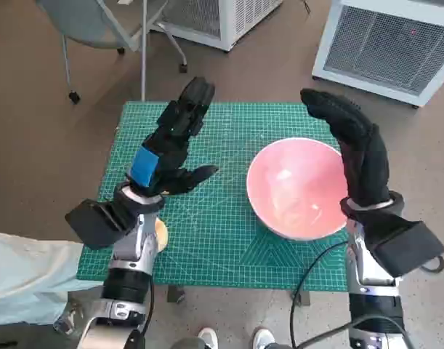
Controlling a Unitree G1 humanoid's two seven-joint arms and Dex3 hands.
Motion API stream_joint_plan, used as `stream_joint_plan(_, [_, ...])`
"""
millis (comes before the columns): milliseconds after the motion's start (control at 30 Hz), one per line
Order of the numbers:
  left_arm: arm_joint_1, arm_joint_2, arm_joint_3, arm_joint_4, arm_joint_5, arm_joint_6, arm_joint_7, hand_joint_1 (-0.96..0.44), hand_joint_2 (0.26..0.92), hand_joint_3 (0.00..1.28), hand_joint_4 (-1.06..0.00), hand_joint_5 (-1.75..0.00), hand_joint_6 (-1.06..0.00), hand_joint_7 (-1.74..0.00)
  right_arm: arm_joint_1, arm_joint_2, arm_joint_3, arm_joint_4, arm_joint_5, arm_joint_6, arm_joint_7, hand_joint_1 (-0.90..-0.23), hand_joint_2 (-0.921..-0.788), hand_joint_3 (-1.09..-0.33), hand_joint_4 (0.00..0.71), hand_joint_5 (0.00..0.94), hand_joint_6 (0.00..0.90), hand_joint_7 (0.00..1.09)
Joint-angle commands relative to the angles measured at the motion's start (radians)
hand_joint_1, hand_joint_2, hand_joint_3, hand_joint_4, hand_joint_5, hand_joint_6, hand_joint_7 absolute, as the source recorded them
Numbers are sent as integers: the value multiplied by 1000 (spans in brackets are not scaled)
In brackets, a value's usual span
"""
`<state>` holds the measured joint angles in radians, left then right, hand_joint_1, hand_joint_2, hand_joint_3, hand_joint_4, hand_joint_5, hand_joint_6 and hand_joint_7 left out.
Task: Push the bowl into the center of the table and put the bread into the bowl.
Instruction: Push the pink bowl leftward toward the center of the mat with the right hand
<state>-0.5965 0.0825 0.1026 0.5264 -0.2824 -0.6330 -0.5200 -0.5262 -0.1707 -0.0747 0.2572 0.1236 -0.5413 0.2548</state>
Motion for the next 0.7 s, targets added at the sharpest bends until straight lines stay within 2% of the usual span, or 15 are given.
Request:
stream_joint_plan(33, [9,3,1,-16,3,6,7,-462,921,203,-61,-2,-152,-13,33,8,1,1,9,14,3,-713,-921,-760,128,1,-1,375])
stream_joint_plan(467, [13,4,-2,-25,7,13,15,-461,921,203,-61,-1,-152,-12,35,6,-2,-3,14,20,7,-711,-921,-760,128,0,-1,373])
stream_joint_plan(700, [15,3,-3,-27,8,14,20,-463,921,203,-61,-1,-153,-13,45,-19,-31,20,45,0,27,-694,-921,-760,129,1,-1,375])
